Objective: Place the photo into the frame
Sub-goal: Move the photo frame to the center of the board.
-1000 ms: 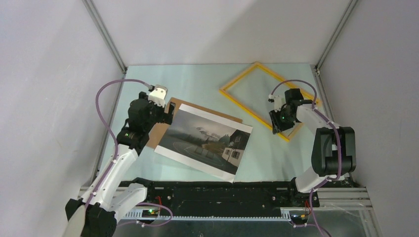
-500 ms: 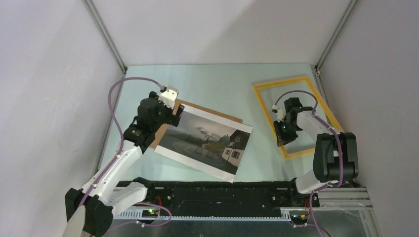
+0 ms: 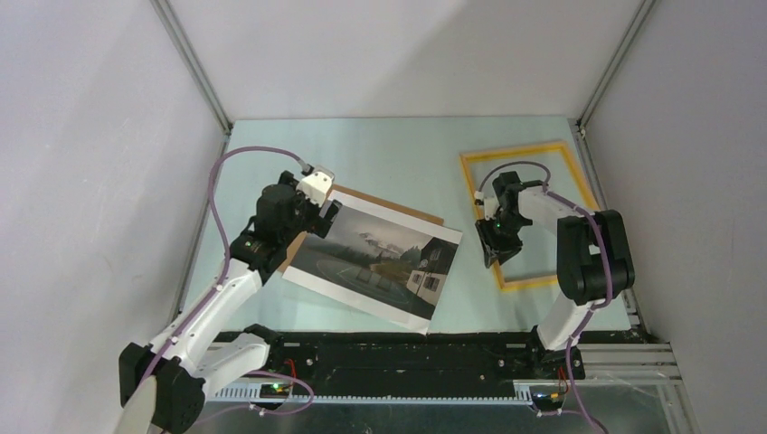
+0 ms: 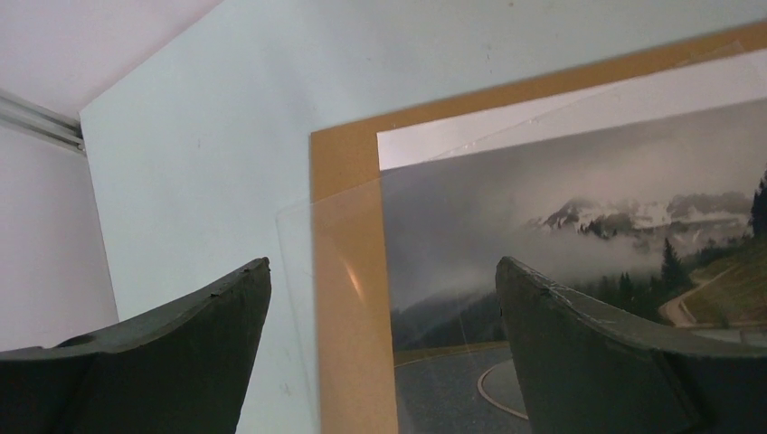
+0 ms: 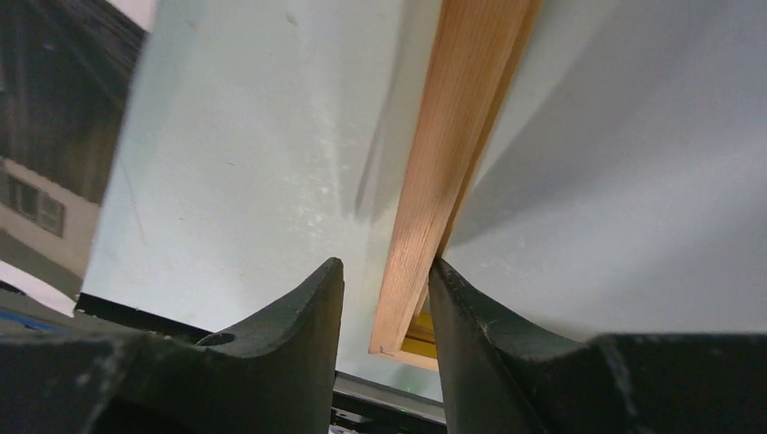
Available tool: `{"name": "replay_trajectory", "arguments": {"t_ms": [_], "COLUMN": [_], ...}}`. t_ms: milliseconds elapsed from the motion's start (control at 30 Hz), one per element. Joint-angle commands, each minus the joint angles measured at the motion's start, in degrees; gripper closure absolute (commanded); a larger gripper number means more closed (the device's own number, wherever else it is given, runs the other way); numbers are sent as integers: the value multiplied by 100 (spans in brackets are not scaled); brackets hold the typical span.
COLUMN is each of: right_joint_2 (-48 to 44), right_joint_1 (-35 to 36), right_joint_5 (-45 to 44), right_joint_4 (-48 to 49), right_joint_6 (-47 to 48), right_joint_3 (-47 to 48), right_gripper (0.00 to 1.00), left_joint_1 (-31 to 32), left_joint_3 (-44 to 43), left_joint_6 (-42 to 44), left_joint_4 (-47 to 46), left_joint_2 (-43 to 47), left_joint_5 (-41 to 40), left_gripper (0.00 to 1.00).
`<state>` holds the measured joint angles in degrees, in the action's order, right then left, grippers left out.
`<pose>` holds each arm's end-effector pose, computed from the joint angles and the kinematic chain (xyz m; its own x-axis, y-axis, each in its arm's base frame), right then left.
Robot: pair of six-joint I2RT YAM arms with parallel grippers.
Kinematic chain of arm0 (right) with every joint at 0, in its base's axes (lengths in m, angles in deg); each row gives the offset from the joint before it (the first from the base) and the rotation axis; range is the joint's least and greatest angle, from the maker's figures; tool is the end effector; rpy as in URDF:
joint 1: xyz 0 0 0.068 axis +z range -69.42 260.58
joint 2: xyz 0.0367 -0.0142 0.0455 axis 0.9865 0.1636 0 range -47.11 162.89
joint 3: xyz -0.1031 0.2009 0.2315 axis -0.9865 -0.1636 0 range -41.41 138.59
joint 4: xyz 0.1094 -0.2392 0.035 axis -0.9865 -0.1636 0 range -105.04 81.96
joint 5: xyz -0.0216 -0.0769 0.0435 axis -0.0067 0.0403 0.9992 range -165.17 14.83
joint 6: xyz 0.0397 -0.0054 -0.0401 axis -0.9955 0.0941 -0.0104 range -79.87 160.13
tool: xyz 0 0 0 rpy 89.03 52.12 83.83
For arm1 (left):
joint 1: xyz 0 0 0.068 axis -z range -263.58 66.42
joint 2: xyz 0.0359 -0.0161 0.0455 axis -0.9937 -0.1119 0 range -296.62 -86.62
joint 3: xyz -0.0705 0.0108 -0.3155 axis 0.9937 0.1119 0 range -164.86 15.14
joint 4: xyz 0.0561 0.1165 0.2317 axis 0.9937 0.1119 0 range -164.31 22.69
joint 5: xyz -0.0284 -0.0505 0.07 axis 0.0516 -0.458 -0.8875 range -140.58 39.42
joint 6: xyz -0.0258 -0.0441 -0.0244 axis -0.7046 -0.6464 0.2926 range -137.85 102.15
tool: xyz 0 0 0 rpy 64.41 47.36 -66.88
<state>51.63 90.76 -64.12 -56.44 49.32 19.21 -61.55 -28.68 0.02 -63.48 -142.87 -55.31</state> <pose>0.3017 0.0618 0.2065 -0.9404 -0.3279 -0.0904 -0.3392 0.9235 0.1792 0.1910 -0.0739 0.3364 -0.2553 0.4332 -0.8644 0.4014 0.8608 0.3128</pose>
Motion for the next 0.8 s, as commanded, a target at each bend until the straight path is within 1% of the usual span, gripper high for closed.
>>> {"name": "replay_trajectory", "arguments": {"t_ms": [0,100,233,300,367,567,633,700,767], "right_joint_2": [458,590,813,932,1060,1303,1343,1315,1204], "right_joint_1": [487,781,1131,1250,1347,1584,1651,1677,1657], "right_joint_5": [784,962,931,979,1053,1087,1040,930,777], "right_joint_4": [586,566,549,503,466,484,479,498,513], "right_joint_6": [-142,-194,-177,-166,-191,-229,-244,-238,-221], "right_joint_3": [91,305,554,669,804,1043,1096,1115,1125], "right_gripper": [55,55,56,59,60,59,57,53,46], "left_joint_1": [55,62,60,60,62,64,62,60,53], "left_joint_3": [225,370,430,452,478,586,632,661,641], "left_joint_6": [464,615,738,777,806,922,996,1082,1147], "left_joint_4": [-52,21,131,165,188,244,262,300,393], "left_joint_2": [202,269,313,341,385,538,549,526,461], "left_joint_5": [116,93,-96,-204,-284,-413,-469,-555,-661], "left_gripper": [2,2,2,2,2,2,2,2,2]}}
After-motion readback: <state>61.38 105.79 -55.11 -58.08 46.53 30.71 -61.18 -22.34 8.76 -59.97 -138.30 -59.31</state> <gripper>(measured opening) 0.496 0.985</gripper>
